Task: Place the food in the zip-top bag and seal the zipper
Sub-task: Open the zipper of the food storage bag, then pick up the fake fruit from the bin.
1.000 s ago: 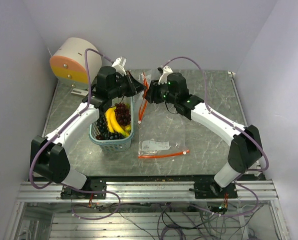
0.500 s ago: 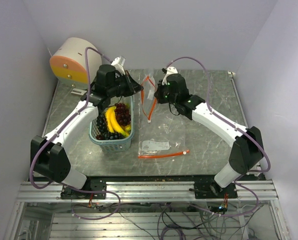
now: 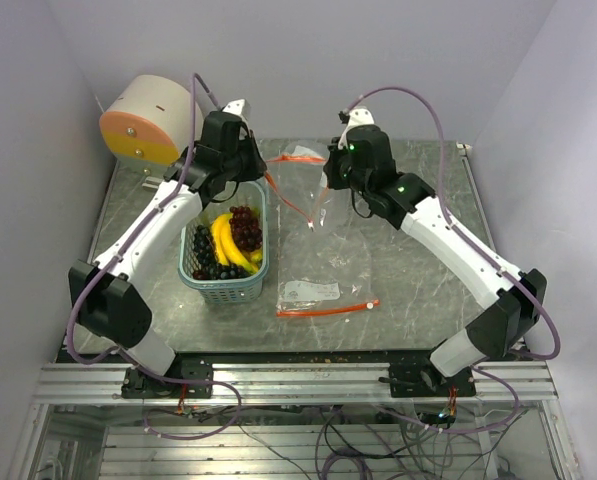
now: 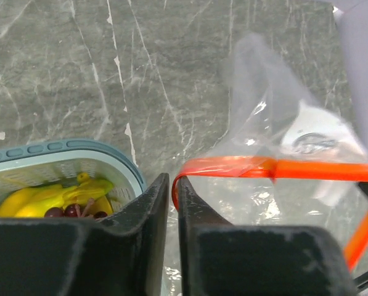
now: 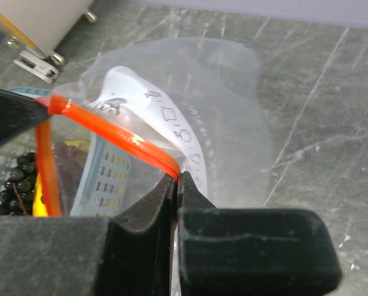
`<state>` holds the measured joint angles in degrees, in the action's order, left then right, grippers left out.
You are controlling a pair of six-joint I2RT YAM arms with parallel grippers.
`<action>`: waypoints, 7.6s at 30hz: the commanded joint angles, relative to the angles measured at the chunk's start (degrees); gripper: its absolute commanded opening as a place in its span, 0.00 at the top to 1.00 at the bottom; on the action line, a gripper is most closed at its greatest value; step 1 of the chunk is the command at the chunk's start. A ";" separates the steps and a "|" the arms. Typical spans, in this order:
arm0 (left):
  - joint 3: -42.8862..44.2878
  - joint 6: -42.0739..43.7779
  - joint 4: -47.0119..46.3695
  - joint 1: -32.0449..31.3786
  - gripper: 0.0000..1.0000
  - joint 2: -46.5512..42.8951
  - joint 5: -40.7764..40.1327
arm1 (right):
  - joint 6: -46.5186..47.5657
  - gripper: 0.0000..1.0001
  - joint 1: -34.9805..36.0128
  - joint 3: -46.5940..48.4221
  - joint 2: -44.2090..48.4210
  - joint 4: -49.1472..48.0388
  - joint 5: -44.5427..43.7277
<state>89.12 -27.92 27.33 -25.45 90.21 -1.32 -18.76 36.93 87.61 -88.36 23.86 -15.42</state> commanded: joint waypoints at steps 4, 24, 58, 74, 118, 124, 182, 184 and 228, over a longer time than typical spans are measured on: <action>-7.34 -5.50 -15.95 2.05 0.59 -0.67 15.45 | 1.25 1.00 -1.68 8.75 -3.19 3.94 7.14; -21.06 -28.45 -48.97 3.21 0.27 -1.07 34.63 | -1.04 1.00 -1.68 9.92 -6.11 0.75 6.70; -11.48 -18.15 -25.70 -0.52 0.37 2.53 22.44 | -3.53 1.00 -1.67 5.31 -2.95 -1.93 9.87; -5.01 -8.11 -12.42 -2.67 0.93 4.72 12.74 | -4.61 1.00 -1.63 4.19 -0.79 1.01 4.91; 4.90 2.19 -5.06 -2.41 0.93 0.51 12.03 | -6.99 0.58 -2.96 17.84 -15.18 12.90 -13.22; 9.72 12.24 6.26 -1.51 0.93 0.19 -2.91 | -3.64 0.56 -4.64 18.85 -15.18 20.56 -26.29; 7.42 35.12 7.02 9.03 0.93 -13.91 -46.14 | 0.97 0.32 6.49 27.82 -18.92 14.06 25.81; 5.83 34.62 7.39 9.19 0.93 -15.14 -45.83 | 1.35 0.33 8.09 29.82 -22.06 15.09 25.64; -1.46 32.70 7.19 8.78 0.93 -23.30 -42.71 | 1.30 1.00 8.74 45.68 -46.36 16.58 -19.77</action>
<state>86.32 5.54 35.35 -16.60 66.61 -45.10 -17.65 50.61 132.14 -134.67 40.66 -22.48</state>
